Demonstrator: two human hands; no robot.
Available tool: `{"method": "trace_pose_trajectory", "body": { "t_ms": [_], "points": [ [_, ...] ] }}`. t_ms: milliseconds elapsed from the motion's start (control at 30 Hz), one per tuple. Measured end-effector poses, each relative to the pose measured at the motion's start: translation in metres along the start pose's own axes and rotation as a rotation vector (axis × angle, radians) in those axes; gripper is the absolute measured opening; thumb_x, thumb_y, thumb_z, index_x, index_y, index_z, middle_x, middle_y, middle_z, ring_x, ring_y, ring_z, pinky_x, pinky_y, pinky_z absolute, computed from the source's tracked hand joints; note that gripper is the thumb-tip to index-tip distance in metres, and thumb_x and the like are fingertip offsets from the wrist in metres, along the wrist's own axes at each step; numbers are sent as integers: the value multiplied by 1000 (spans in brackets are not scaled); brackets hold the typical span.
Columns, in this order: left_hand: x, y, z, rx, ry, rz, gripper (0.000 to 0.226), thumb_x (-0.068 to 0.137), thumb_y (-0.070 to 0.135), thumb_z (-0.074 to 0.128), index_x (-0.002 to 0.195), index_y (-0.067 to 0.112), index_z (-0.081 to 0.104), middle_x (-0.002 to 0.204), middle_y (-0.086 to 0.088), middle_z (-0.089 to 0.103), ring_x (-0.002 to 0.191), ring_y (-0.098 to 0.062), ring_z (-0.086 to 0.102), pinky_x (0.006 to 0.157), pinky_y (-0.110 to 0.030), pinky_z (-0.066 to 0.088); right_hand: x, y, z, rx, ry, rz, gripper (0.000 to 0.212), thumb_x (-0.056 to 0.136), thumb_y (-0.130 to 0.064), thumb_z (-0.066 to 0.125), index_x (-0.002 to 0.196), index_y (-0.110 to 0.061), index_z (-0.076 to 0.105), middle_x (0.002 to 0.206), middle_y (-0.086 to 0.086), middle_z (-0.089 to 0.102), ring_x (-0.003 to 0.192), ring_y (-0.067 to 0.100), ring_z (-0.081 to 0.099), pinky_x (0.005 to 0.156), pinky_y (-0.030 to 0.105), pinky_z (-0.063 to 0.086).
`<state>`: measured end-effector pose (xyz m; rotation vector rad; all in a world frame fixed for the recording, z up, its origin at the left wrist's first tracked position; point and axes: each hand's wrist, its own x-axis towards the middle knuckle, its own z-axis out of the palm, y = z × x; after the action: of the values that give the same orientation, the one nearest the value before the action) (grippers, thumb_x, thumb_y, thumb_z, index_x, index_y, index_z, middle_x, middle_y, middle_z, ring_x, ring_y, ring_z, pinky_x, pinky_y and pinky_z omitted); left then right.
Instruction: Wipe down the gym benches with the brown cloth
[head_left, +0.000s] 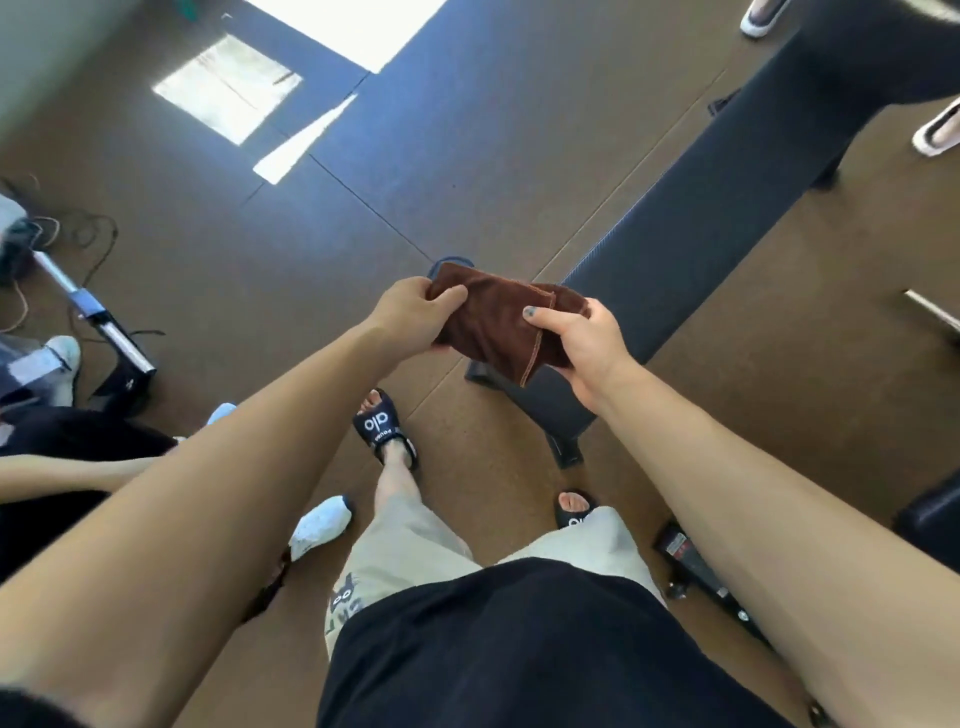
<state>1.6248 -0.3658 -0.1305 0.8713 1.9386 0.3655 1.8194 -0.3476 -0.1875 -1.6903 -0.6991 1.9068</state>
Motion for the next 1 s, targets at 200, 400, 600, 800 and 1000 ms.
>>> {"method": "trace_pose_trajectory", "body": {
  "t_ms": [200, 400, 600, 800, 1000],
  "points": [
    [139, -27, -70, 116, -128, 100, 29, 105, 46, 53, 113, 18, 58, 102, 4, 67, 86, -11, 65, 72, -20, 53, 92, -6, 103, -11, 196, 9, 70, 85, -31, 85, 145, -22, 48, 139, 2, 61, 123, 26, 64, 103, 49, 57],
    [261, -63, -110, 198, -252, 72, 26, 101, 35, 60, 117, 15, 59, 115, -5, 68, 106, -25, 66, 98, -45, 56, 172, 2, 185, -52, 359, 61, 67, 94, -28, 77, 150, -22, 41, 149, 2, 53, 133, 26, 54, 109, 41, 49],
    [388, -118, -94, 180, -288, 18, 25, 103, 33, 60, 123, 19, 59, 122, -4, 67, 109, -23, 67, 98, -42, 57, 293, 41, 221, -80, 450, 73, 60, 88, -23, 82, 138, -20, 48, 128, -2, 57, 116, 17, 56, 109, 40, 50],
    [520, -193, -28, 156, -236, 20, 14, 99, 25, 64, 110, 18, 66, 107, -6, 73, 99, -24, 72, 90, -39, 60, 447, 120, 220, -291, 473, 2, 62, 83, -18, 81, 137, -13, 50, 132, 8, 62, 121, 25, 60, 106, 36, 48],
    [617, -264, 39, 224, -233, 82, 33, 76, 36, 71, 103, 18, 71, 99, -2, 76, 97, -25, 72, 90, -38, 58, 557, 188, 195, -448, 411, 2, 58, 88, -12, 75, 138, -9, 47, 133, 10, 59, 111, 19, 55, 87, 19, 37]
  ]
}}
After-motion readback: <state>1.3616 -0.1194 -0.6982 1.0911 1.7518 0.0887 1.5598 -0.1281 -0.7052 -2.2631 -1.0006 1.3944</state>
